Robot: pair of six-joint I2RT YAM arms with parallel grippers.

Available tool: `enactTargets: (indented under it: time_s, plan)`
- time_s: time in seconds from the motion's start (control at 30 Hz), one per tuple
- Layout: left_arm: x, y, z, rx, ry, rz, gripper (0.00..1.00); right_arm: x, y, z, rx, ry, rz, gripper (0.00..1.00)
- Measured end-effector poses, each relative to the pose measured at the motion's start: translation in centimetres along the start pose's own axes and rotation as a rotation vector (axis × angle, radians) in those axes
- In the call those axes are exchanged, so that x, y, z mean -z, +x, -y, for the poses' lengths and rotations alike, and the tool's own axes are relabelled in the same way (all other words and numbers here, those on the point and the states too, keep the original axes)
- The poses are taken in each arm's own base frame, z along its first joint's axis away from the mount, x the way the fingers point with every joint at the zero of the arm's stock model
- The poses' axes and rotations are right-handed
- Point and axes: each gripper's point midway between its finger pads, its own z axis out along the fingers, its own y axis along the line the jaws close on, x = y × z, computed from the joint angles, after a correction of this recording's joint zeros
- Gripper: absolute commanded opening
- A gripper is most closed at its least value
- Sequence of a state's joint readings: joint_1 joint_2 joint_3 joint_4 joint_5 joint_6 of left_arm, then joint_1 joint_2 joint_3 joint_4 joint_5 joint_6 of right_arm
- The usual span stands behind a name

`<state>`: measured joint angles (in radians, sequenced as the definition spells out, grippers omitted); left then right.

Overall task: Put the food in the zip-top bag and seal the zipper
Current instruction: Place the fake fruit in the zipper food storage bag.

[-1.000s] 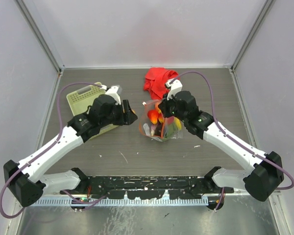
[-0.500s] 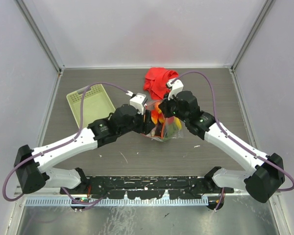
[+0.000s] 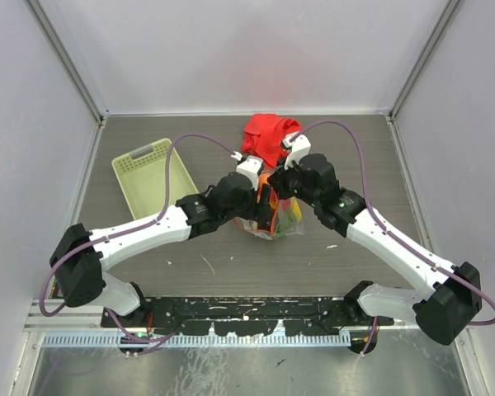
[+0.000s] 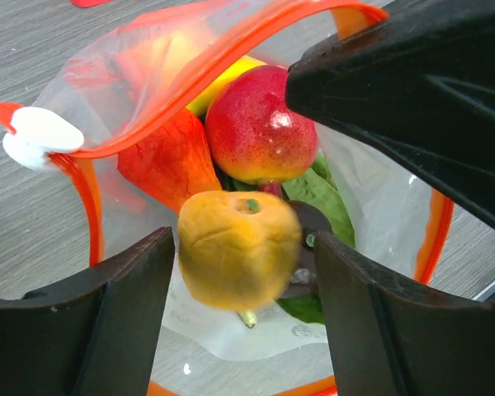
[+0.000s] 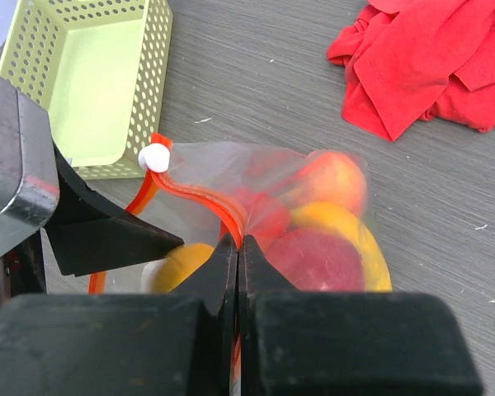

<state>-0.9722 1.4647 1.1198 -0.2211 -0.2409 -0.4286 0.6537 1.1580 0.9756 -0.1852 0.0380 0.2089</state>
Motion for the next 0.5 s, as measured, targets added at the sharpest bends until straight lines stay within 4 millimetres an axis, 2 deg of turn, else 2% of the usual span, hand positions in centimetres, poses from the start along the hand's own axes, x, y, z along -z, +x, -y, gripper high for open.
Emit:
enactTargets:
  time_s: [0.17,0.5]
  plan:
    - [-0.09,-0.14,0.23,-0.002,0.000,0.006,0.81,0.01,0.07,0.02,0.000,0.001,-0.003,0.01]
    - [0.19,-0.20,0.08,0.001,-0.010,0.005,0.87,0.01,0.07,0.02,0.000,0.001,-0.003,0.01]
